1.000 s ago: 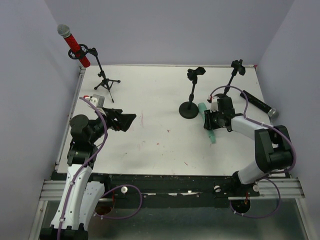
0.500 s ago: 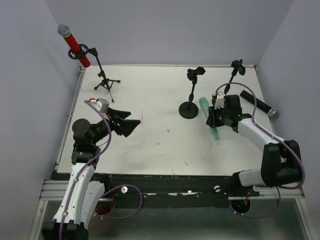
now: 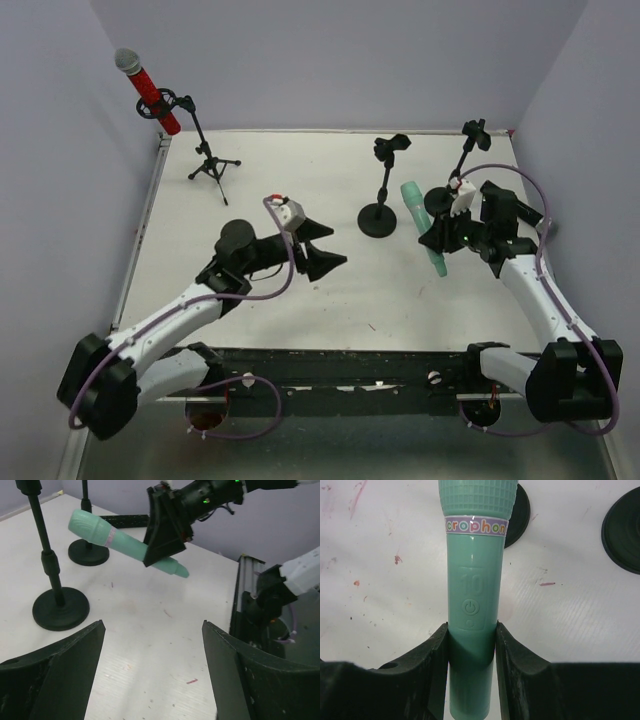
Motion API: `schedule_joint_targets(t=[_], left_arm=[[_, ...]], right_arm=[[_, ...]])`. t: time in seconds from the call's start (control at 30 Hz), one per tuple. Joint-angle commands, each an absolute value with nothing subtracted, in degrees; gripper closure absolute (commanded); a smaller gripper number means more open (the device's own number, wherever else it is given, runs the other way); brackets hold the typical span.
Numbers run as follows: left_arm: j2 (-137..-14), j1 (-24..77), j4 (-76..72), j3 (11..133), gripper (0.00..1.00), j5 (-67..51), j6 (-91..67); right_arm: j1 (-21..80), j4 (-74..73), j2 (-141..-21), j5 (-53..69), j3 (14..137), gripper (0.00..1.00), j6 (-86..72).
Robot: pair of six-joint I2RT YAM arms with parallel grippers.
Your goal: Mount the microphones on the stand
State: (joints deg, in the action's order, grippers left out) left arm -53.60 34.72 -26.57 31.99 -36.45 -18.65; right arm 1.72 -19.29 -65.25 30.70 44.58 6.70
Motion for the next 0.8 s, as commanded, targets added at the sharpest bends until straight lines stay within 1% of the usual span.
schedule_joint_targets(t=[0.0,0.07,0.23,0.37,0.53,0.77], left_arm=[[-70.71,36.74,-40.50,39.53,0.14,-30.06,-8.63],[-77.66,36.74,-43.23,44.45,0.14,-30.41,-6.42],[-92.17,36.83,-44.30,57.37,0.14,-29.27,-1.42],[-99.74,36.65,-41.23,66.86,0.14,-28.21,1.67],[-105.20,36.83,-38.50,73.82,0.17,-27.69,1.32],[-108.98,36.91,-38.85,76.90,0.21,-26.98,1.14]], right_arm=[[1.14,-21.00,-63.28,34.28,46.49,0.89,7.73],[0.97,-21.09,-62.58,34.45,46.58,0.89,7.65],[0.35,-21.18,-61.35,34.98,46.76,0.89,7.38],[0.35,-21.09,-61.17,35.33,46.67,0.89,7.12],[0.35,-21.09,-61.43,35.77,47.11,0.89,6.77],[0.44,-21.09,-61.61,36.03,47.37,0.89,6.68]])
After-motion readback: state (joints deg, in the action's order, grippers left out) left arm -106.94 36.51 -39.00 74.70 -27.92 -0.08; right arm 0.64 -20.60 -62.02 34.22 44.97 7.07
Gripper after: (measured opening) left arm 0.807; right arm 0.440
